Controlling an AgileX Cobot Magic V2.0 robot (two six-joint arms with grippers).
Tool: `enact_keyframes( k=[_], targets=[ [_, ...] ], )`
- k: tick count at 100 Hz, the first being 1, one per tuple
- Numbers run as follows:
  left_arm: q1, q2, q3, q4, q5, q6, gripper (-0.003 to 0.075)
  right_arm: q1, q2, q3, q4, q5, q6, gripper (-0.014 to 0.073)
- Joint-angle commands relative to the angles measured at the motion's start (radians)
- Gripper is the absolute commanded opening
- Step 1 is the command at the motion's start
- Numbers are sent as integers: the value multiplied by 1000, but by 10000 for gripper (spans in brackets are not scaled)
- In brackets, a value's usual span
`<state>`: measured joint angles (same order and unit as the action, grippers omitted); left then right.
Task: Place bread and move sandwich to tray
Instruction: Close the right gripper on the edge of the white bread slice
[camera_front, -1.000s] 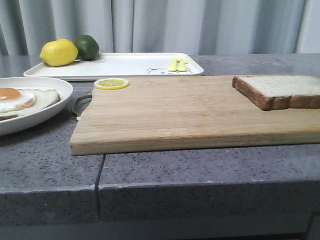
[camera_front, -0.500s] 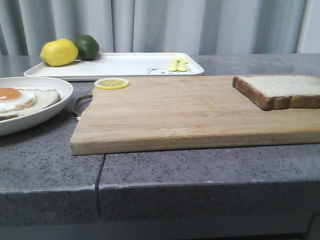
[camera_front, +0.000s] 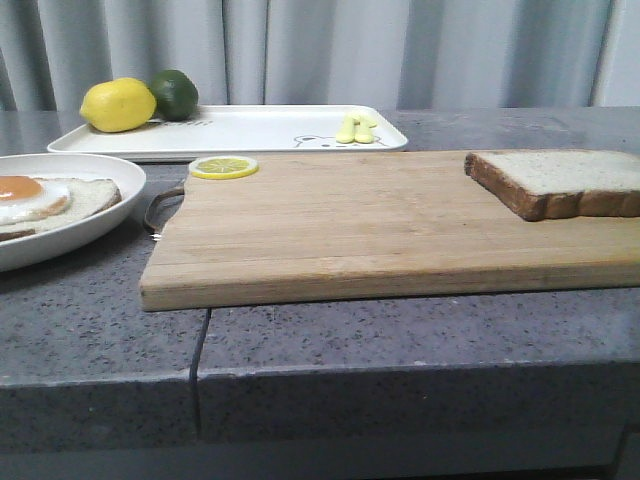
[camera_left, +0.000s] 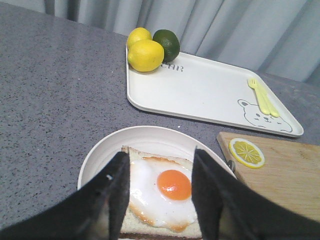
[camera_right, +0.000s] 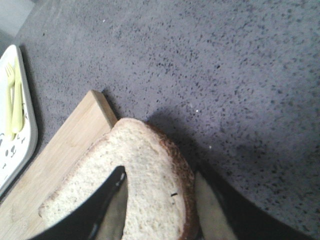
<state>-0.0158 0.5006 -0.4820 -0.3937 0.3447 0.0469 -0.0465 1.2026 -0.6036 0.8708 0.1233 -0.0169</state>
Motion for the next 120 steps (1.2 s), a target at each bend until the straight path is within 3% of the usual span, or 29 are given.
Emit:
enact_keyframes(
  k=[1, 90, 120],
  targets=[
    [2, 10, -36, -19, -78, -8, 274, -6, 5, -41, 5, -15, -3, 339],
    [2, 10, -36, -19, -78, -8, 274, -6, 72, -48, 5, 12, -14, 337],
    [2, 10, -36, -19, -78, -8, 274, -6, 72, -48, 5, 31, -14, 285]
  ],
)
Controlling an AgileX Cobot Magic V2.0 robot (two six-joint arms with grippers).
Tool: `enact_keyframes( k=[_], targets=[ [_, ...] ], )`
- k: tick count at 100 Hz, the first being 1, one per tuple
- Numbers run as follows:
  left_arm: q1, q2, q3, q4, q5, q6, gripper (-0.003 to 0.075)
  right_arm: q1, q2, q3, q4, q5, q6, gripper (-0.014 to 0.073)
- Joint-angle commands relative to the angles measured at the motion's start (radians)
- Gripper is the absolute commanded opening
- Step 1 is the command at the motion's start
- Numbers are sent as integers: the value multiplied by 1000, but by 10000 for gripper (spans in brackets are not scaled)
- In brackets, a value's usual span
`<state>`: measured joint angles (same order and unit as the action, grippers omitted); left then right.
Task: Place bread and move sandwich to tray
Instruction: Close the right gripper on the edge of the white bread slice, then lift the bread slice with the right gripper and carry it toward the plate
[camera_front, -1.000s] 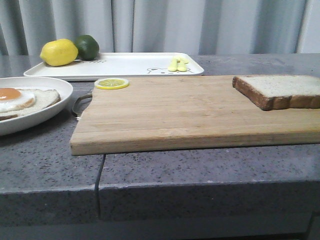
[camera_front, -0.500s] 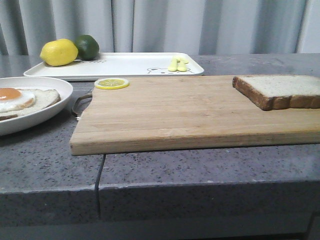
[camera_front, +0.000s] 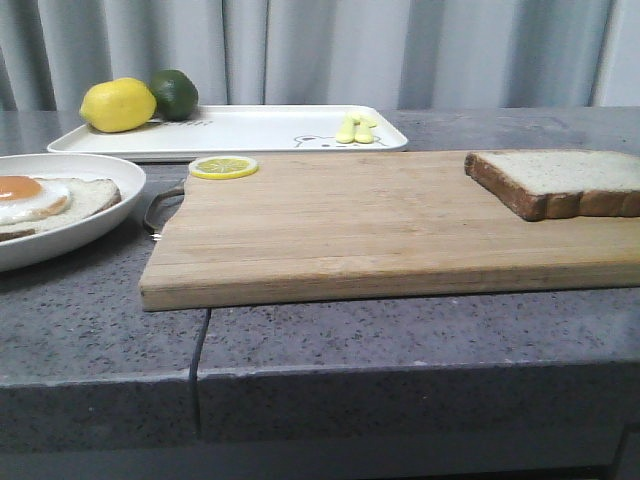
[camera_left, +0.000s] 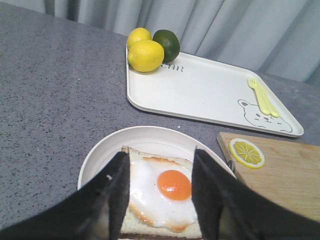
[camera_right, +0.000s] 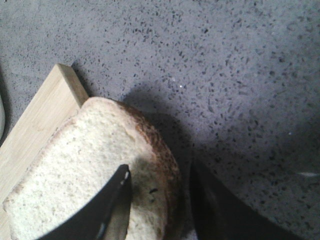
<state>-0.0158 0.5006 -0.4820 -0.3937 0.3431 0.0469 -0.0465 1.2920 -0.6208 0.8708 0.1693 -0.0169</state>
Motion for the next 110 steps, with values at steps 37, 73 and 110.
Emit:
enact_keyframes(
  k=[37, 73, 110],
  targets=[
    [2, 10, -36, -19, -77, -8, 274, -6, -17, -31, 6, -4, -14, 190],
    [2, 10, -36, -19, -77, -8, 274, -6, -25, -32, 6, -10, -14, -60],
    [2, 10, -36, -19, -77, -8, 274, -6, -92, -154, 6, 75, -14, -62]
  ],
)
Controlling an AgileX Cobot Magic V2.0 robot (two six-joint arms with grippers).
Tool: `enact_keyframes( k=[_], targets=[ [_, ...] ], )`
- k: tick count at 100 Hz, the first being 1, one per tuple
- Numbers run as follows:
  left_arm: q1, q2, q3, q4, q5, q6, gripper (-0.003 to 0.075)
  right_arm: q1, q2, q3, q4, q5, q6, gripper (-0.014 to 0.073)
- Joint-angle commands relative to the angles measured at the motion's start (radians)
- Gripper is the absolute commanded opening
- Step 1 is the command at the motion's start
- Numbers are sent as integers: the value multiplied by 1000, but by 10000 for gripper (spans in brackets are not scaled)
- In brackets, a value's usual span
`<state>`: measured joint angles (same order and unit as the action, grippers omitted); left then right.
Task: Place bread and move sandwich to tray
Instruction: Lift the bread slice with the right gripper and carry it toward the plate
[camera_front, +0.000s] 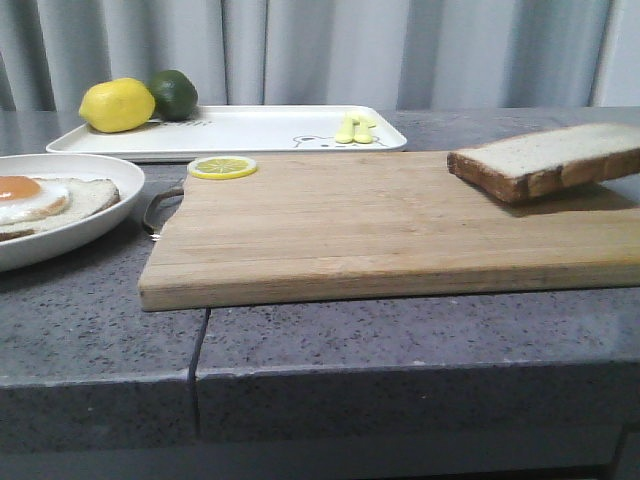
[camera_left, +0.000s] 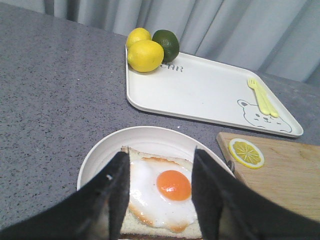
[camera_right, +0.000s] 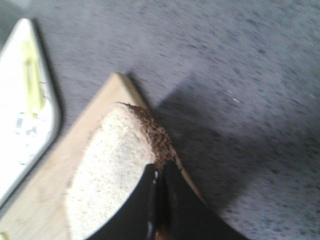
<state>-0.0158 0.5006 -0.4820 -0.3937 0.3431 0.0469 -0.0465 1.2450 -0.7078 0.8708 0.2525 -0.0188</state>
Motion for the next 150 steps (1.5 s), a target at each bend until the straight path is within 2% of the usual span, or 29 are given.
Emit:
enact_keyframes(
  k=[1, 26, 40, 53, 70, 115, 150],
  targets=[
    [2, 10, -36, -19, -77, -8, 274, -6, -46, -74, 6, -4, -12, -62],
    [2, 10, -36, -19, -77, -8, 274, 2, -92, -181, 57, 62, -12, -62],
    [2, 10, -36, -19, -89, -8, 274, 50, -100, -231, 94, 82, -13, -62],
    [2, 10, -36, -19, -102, -8, 274, 162, -100, -261, 109, 54, -13, -62],
    [2, 10, -36, -19, -102, -8, 274, 322, -85, -270, 145, -53, -13, -62],
    [2, 10, -36, -19, -102, -8, 274, 687, 103, -321, 262, -325, -13, -62],
    [2, 10, -36, -19, -102, -8, 274, 884, 280, -399, 335, -470, -12, -62]
  ],
)
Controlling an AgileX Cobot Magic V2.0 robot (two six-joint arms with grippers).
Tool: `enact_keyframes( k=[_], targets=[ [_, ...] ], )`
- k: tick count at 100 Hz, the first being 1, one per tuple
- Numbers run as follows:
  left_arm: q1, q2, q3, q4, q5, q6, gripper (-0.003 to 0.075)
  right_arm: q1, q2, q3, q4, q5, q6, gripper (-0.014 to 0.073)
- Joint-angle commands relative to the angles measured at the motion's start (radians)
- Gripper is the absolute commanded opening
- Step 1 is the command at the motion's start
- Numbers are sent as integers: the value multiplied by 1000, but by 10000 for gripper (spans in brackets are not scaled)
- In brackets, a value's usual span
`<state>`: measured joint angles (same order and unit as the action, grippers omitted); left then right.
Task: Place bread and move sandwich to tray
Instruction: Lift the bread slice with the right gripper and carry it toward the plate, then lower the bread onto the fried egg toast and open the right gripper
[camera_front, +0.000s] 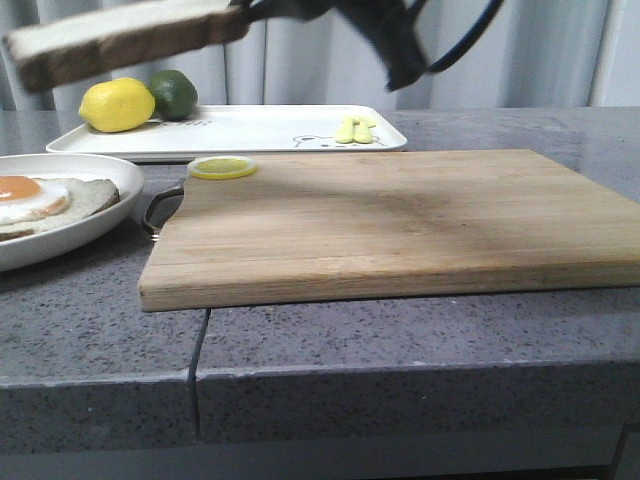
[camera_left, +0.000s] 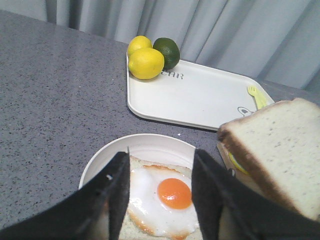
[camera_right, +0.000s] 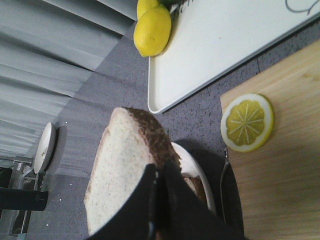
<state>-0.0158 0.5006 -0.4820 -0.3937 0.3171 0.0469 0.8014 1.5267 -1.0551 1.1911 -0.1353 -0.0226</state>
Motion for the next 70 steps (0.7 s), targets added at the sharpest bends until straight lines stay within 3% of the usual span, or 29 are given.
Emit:
enact_keyframes(
  k=[1, 70],
  targets=[
    [2, 10, -36, -19, -76, -8, 274, 39, 1, -54, 15, -84, -8, -62],
    [2, 10, -36, -19, -76, -8, 274, 149, 183, -169, 74, -192, 13, -62]
  ],
)
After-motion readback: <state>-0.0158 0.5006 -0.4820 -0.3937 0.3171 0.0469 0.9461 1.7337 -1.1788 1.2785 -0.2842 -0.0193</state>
